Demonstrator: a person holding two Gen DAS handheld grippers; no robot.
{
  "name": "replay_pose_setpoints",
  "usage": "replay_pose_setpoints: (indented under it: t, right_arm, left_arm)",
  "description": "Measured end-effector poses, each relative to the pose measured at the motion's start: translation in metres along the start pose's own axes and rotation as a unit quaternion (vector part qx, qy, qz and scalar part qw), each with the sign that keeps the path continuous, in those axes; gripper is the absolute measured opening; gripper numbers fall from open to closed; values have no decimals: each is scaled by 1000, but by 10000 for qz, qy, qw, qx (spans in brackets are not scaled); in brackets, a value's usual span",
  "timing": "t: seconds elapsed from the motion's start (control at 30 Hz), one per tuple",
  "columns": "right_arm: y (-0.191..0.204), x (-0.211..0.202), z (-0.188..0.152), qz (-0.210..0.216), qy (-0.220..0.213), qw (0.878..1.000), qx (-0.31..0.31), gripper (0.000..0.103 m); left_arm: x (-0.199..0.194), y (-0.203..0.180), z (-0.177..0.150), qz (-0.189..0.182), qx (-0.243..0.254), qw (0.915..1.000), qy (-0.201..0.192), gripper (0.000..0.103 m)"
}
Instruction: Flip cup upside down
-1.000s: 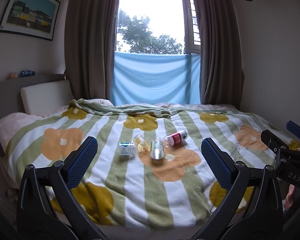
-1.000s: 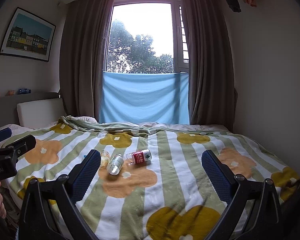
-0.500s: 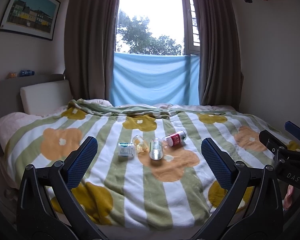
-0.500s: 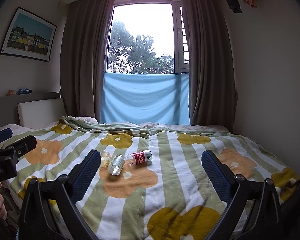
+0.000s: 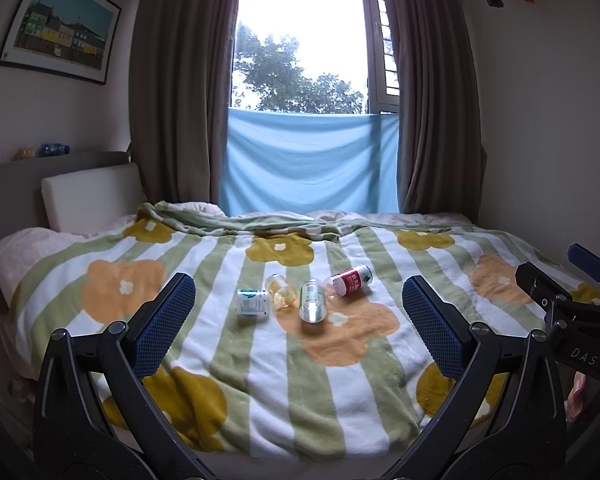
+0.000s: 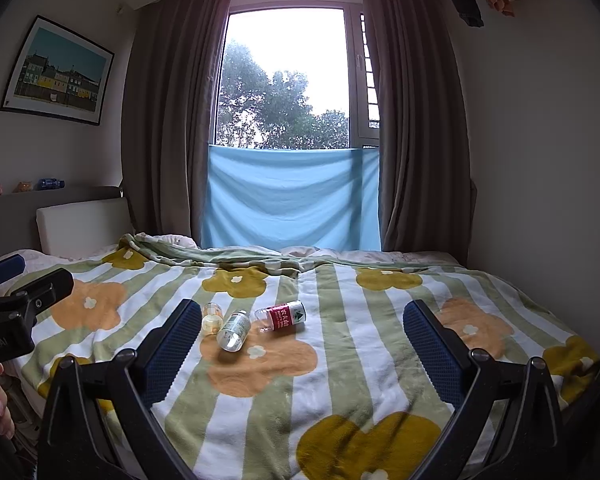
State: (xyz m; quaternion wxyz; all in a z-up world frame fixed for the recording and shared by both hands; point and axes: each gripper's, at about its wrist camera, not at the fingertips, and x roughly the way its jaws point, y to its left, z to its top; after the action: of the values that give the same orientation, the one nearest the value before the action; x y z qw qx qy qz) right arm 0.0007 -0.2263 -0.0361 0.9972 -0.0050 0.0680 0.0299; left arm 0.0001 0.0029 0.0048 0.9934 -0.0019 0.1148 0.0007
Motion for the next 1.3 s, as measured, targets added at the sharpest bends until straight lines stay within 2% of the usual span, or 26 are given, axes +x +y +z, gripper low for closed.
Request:
replay_pose_setpoints:
  t: [0.73,0.93,1.1,1.3]
  right_arm:
    - [2,0,0,3,12,10000,-14,101]
    - [5,10,4,24,103,9999,-15,101]
    - [-3,43,6,158,357,9991,-144,101]
    - [-11,113,14,527,842,9931,-623,101]
  left_arm:
    - [-1,1,3,-4,-9,10000,13,103]
    - [9,2,8,22,-30,9999,100,103]
    - [29,12,3,89,-74,9996,256,103]
    - [63,24,-5,205,-166,9981,560,103]
